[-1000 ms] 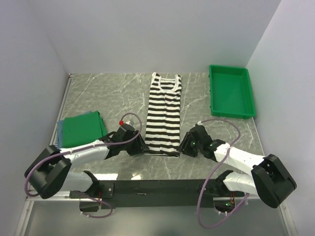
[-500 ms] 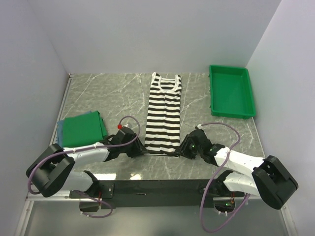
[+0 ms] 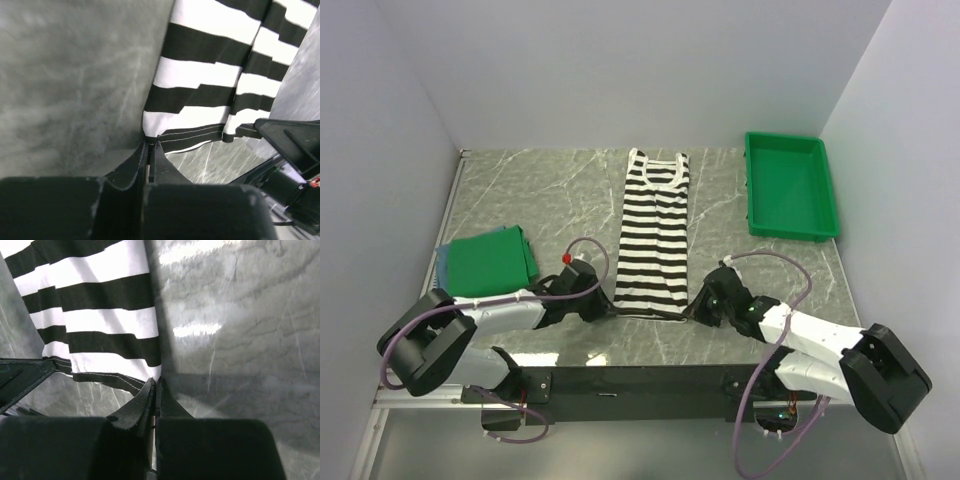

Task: Fold and stack the tank tops
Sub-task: Fold the tank top

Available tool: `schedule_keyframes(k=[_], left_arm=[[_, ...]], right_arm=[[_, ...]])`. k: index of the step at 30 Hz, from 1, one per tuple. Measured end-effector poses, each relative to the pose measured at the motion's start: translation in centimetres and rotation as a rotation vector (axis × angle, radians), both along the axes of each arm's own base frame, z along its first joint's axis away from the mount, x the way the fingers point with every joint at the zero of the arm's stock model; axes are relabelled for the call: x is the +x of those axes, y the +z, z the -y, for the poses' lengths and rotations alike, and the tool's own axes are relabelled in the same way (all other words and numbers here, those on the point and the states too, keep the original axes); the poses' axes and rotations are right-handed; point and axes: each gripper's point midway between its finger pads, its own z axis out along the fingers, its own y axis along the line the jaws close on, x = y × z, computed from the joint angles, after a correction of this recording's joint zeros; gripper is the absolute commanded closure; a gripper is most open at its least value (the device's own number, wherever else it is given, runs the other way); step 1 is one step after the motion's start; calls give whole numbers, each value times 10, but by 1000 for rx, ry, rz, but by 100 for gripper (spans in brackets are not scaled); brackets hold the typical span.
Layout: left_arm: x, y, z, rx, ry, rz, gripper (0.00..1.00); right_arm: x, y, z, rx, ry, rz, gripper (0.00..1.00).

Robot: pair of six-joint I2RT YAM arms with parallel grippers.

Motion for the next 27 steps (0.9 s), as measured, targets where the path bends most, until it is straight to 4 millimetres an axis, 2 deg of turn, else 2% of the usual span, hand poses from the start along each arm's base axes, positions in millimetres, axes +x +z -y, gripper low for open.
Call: schedule_keyframes(k=[3, 8, 13, 17, 20, 23, 27], left_arm=[[-10, 1, 6, 15, -32, 10, 99], [-50, 4, 16, 29, -108, 5, 99], [-87, 14, 14, 29, -134, -10, 99], [-101, 25, 11, 23, -137, -6, 99], [-101, 30, 7, 37, -116, -2, 99], [-94, 38, 6, 49, -89, 15, 100], [-72, 55, 7, 34, -31, 49, 100]], right_arm=[[-8, 3, -1, -5, 27, 12, 100], [-35, 3, -5, -27, 92, 13, 100], [-69, 10, -15, -18, 164, 11, 100], [-89, 10, -14, -47, 194, -11, 100], [-87, 17, -11, -70, 172, -11, 100], [-77, 33, -17, -76, 156, 8, 100], [-50, 55, -27, -74, 123, 42, 100]])
